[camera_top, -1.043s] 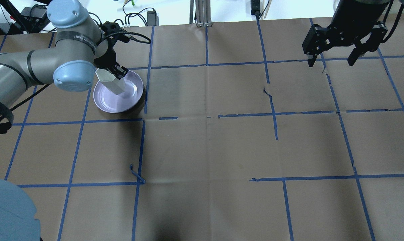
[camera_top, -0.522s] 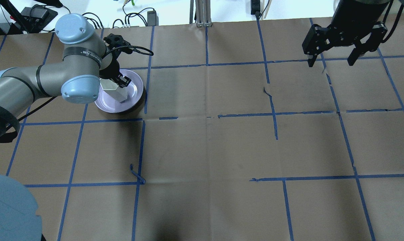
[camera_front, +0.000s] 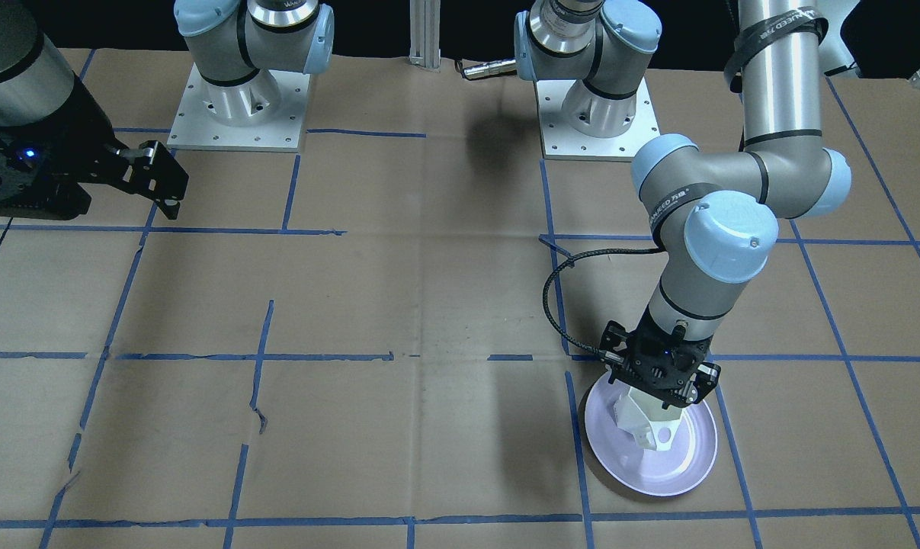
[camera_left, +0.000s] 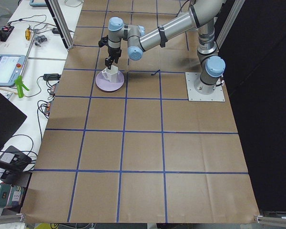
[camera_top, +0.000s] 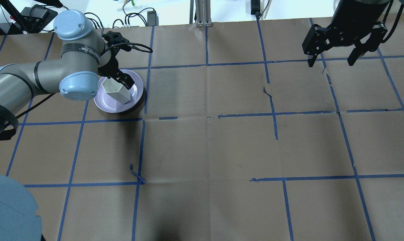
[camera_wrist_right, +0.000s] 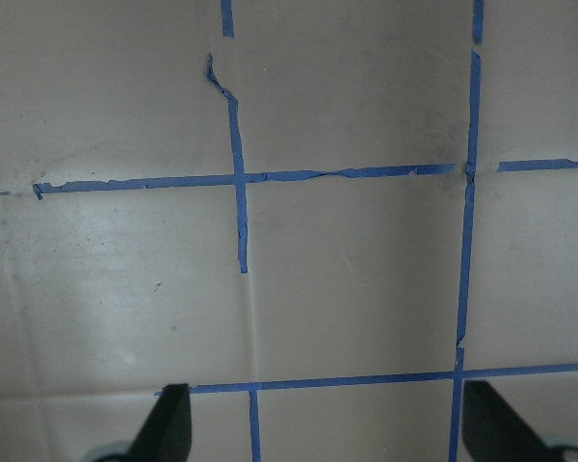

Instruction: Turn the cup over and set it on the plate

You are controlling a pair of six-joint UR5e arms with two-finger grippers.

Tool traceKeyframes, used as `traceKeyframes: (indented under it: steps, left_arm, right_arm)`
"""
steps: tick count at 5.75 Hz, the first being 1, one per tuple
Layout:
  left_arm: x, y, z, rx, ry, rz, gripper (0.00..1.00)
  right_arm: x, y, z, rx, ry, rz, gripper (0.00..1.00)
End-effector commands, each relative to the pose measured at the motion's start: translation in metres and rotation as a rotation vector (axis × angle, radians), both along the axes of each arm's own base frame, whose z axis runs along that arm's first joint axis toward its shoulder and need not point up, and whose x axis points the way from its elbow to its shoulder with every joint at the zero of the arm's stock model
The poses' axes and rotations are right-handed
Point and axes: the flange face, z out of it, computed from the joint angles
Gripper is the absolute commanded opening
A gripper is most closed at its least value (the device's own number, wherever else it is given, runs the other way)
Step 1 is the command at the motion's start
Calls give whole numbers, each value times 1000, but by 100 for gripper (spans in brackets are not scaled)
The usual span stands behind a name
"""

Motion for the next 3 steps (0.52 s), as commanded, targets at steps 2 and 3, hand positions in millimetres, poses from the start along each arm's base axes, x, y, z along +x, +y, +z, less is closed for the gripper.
traceKeyframes:
  steps: [2, 3]
  left_arm:
    - [-21, 2, 129, 112, 75, 348, 98]
    - [-51, 14, 168, 127, 78, 374, 98]
  right_arm:
    - [0, 0, 0, 0, 0, 0, 100]
    - [0, 0, 0, 0, 0, 0, 100]
